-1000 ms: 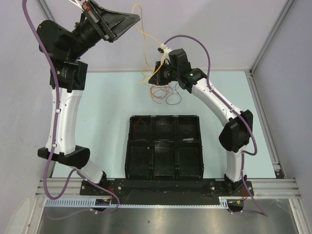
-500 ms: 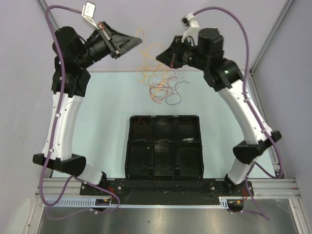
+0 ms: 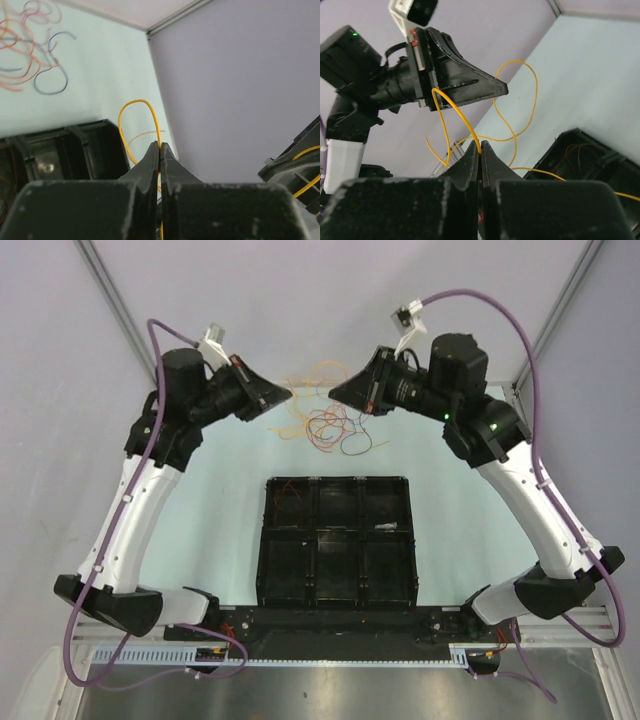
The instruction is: Untangle the cables
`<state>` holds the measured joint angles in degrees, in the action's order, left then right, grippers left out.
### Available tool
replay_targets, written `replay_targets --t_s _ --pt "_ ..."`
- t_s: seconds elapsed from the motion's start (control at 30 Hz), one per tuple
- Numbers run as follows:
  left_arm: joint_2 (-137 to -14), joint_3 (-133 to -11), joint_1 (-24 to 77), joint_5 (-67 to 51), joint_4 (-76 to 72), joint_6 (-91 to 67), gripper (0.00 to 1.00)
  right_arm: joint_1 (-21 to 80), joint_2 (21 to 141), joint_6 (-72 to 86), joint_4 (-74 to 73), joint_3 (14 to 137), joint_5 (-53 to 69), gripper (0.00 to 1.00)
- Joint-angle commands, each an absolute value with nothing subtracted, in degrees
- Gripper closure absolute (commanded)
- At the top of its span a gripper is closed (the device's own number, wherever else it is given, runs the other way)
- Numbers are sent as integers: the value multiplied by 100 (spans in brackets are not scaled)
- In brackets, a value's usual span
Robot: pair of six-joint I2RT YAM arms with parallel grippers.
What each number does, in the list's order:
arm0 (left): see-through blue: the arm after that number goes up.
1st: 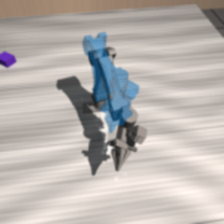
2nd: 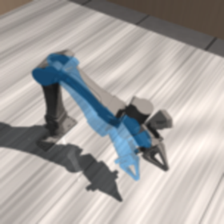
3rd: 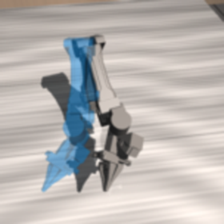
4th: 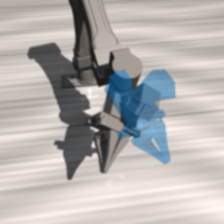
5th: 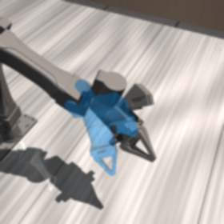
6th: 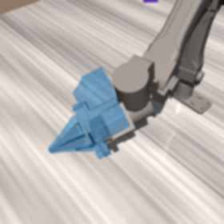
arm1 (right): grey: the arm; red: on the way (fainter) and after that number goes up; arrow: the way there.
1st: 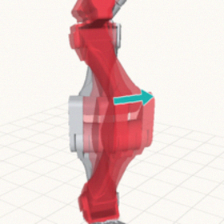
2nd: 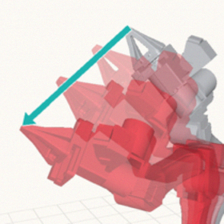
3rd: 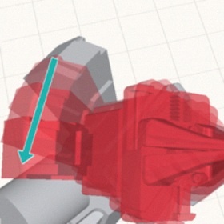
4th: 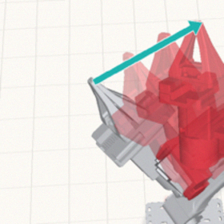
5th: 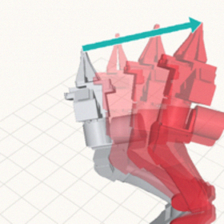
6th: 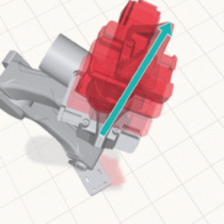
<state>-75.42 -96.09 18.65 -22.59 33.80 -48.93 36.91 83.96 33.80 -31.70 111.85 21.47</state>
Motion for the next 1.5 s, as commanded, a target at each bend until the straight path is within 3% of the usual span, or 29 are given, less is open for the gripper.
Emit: replay_targets --t_s 0.0,0.17,0.87,1.17,1.47 --pt "-7278 -9256 2144 -1627 3839 -4553 100 3674 7911 4024 -2700 10171 2293 100" --pt "-7128 -8545 2469 -1345 4034 -4430 100 3708 7699 4719 -2005 8870 2838 100" --pt "-7251 -7602 2935 -782 4008 -4316 100 3674 8226 4254 -2285 7655 2716 100" --pt "-8366 -7743 3199 -914 3806 -3903 100 3366 8543 3798 -2961 7655 2285 100" --pt "-9579 -7919 3384 -1819 3217 -3569 100 3331 8754 3454 -3330 7664 2013 100"
